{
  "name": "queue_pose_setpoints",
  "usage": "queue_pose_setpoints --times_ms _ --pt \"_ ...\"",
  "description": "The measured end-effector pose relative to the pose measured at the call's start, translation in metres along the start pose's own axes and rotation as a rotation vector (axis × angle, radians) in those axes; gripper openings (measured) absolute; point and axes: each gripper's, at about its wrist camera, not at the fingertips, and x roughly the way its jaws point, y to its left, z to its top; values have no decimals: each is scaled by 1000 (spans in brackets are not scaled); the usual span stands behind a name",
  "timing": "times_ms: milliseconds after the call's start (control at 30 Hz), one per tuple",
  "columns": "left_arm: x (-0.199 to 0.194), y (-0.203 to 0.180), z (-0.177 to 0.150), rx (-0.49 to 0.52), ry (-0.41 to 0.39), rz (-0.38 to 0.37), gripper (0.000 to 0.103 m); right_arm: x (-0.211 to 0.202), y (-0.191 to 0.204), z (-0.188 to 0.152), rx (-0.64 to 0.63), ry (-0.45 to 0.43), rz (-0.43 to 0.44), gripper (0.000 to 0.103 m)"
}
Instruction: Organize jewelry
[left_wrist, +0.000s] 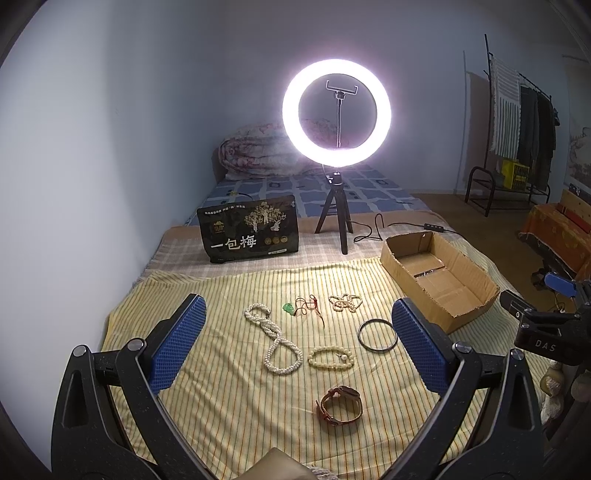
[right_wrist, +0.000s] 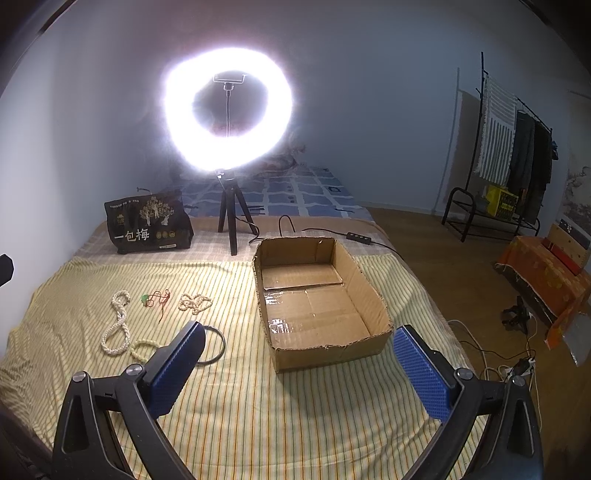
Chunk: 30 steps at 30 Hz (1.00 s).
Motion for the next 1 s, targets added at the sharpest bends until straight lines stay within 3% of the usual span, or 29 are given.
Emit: queue_pose_setpoints --times_ms 400,733,867,1000 --pt "27 5 -10 -1 124 -23 102 26 16 -5 -65 114 71 103" --pt "53 20 -24 -41 241 -16 102 41 30 0 -91 140 99 103" --pt "69 30 -35 -76 324 -70 101 49 36 2 -116 140 199 103" --pt "81 30 -45 -72 378 -94 90 58 45 4 -147 167 296 103"
